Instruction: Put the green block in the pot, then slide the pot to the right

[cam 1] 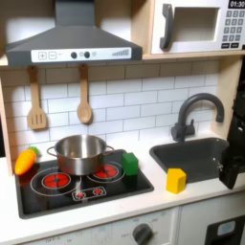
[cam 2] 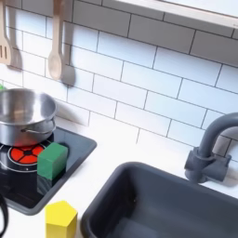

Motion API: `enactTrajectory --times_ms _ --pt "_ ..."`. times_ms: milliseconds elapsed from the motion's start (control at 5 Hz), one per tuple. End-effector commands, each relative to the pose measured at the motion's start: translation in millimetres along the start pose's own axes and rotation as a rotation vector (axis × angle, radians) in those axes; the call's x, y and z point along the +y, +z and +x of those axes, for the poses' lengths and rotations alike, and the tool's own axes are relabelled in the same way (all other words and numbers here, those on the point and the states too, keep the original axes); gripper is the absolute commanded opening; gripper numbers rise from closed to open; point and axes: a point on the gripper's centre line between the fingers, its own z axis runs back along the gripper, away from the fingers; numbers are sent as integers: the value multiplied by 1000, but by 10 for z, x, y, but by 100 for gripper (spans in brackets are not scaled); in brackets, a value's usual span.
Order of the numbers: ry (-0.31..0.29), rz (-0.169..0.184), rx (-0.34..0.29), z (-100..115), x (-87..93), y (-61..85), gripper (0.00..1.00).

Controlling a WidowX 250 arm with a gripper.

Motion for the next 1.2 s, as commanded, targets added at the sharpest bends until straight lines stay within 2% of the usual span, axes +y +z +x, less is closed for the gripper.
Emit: enactTrajectory --times_ms 0,200,600,1000 --pt "0 0 2 2 0 -2 100" --pt "5 6 -3 184 26 -19 100" --pt "-11 43 13 462 134 -126 100" --pt "-29 63 -26 799 248 -135 100"
